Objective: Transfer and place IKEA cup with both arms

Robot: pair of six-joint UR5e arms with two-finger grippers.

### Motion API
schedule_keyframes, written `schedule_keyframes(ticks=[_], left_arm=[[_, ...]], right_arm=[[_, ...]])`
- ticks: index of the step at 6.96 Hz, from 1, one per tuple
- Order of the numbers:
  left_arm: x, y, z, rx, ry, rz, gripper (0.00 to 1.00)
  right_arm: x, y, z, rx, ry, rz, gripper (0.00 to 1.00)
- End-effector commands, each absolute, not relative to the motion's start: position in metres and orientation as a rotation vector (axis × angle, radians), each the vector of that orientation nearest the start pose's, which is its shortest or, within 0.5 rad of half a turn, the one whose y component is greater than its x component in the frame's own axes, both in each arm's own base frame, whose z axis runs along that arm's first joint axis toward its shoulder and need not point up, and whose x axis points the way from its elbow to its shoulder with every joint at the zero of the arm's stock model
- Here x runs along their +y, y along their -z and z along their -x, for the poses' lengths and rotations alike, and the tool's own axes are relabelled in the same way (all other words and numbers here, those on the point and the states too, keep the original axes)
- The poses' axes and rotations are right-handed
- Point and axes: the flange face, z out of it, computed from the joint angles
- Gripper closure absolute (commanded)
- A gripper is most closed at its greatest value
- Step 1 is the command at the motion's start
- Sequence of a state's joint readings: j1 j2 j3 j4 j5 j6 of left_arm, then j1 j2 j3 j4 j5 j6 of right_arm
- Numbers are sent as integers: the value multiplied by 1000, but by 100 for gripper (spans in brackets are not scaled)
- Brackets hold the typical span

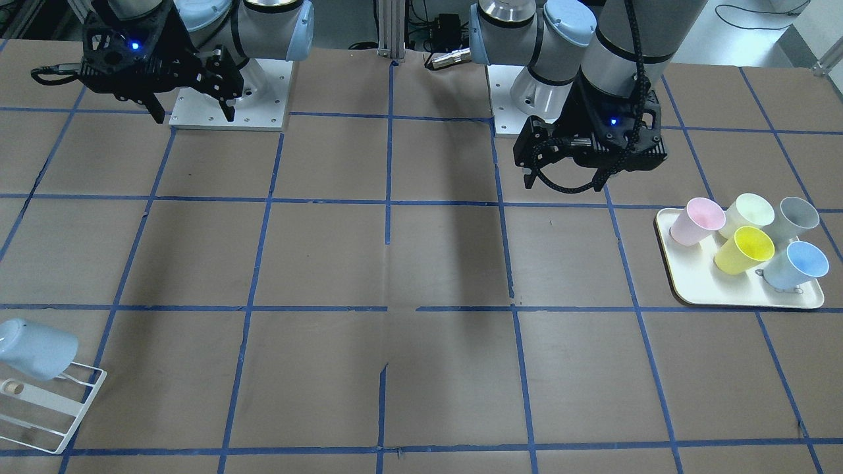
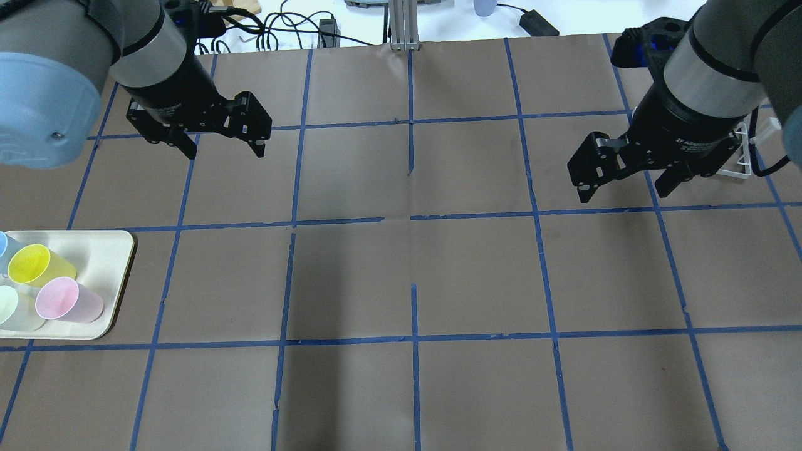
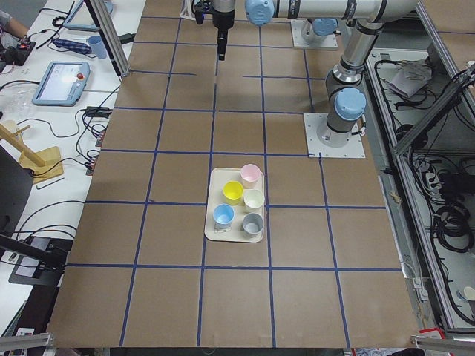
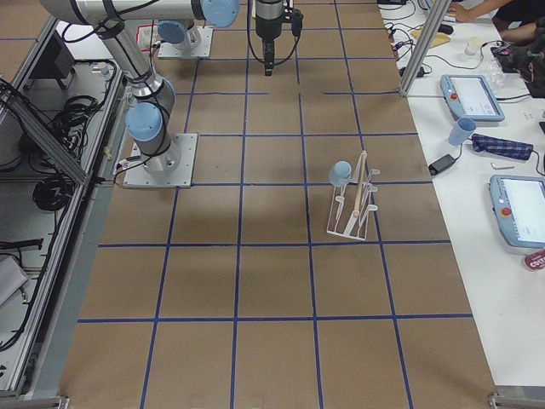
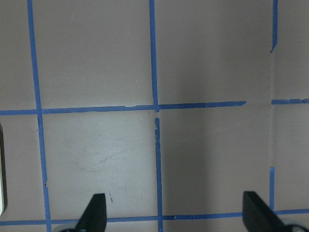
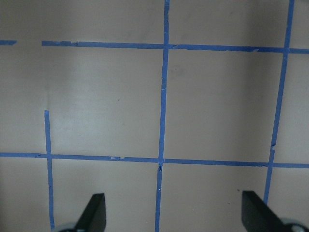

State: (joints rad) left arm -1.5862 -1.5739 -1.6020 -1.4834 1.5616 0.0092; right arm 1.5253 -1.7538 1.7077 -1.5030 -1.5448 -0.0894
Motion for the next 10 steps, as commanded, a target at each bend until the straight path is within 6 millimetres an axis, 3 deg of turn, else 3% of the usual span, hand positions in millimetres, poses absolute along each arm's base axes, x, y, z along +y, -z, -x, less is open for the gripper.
schedule_keyframes(ticks=[1, 8, 10], left_arm=[[-496, -479, 142, 3150, 82, -39, 0], [-494, -482, 142, 3149, 92, -39, 0], [-494, -482, 142, 3149, 92, -39, 0]], right_arm=[[-417, -497, -117, 3115, -33, 69, 0], [-422, -492, -111, 3113, -35, 69, 0], [-432, -497, -93, 3118, 42, 25, 0]])
